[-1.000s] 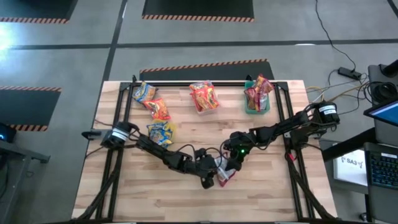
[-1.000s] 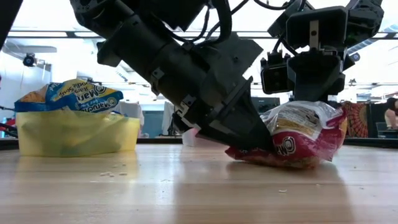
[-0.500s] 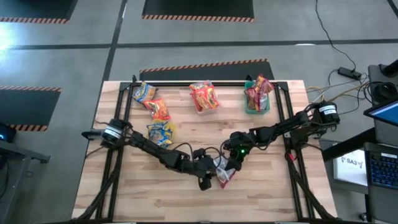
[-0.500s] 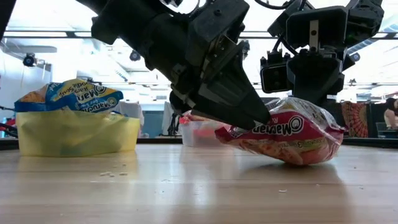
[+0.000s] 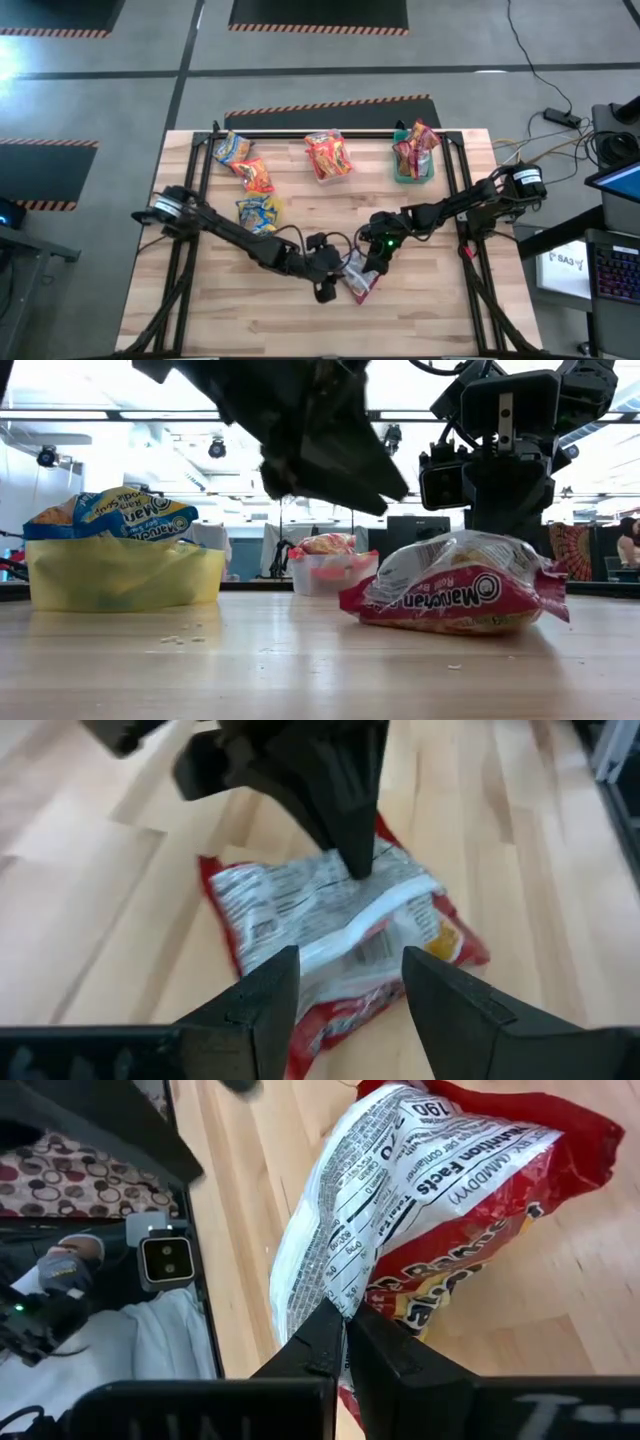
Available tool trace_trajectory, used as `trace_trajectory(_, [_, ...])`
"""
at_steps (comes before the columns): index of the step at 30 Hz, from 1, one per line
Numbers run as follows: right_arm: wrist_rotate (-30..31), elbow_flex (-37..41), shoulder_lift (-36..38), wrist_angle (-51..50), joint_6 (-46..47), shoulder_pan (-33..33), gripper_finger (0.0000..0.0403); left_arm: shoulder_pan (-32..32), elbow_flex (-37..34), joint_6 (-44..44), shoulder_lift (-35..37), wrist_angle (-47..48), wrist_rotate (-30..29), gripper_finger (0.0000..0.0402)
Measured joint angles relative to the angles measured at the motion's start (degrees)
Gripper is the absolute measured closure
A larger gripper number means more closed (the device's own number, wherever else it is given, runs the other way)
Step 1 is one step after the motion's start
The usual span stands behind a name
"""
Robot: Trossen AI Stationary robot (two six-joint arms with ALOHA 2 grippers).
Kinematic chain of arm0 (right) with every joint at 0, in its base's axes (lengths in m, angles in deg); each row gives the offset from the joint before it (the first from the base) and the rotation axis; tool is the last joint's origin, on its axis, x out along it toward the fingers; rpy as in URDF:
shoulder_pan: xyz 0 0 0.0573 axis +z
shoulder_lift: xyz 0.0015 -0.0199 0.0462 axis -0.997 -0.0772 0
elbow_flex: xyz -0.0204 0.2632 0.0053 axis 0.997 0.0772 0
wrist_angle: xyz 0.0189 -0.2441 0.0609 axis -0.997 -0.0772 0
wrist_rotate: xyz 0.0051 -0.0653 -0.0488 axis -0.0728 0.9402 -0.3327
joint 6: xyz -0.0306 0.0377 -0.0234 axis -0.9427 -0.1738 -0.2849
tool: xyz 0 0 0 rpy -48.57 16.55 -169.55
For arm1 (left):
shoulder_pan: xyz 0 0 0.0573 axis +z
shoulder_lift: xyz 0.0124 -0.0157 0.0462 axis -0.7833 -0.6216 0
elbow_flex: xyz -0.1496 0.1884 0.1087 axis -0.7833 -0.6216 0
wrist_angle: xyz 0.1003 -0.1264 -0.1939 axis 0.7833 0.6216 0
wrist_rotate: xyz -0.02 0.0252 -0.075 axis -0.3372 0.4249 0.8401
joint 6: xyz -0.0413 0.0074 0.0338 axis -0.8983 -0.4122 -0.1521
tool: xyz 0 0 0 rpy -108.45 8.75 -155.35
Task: Sort Maruchan noodles
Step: Put the red noodle pack into the green bin
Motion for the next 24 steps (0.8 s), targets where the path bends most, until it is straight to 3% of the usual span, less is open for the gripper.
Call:
trace_trajectory(17, [2.19, 0.0, 5.18, 0.48, -5.13, -9.22, 0.0394, -4.6, 0.0, -5.6, 3.72, 16.35, -17.13, 0.0238])
trace_trajectory(24, [1.57, 0.0, 4.12, -0.4, -5.65, -9.35, 0.0395, -4.86, 0.0, -6.59, 3.46, 17.23, -15.08, 0.0238])
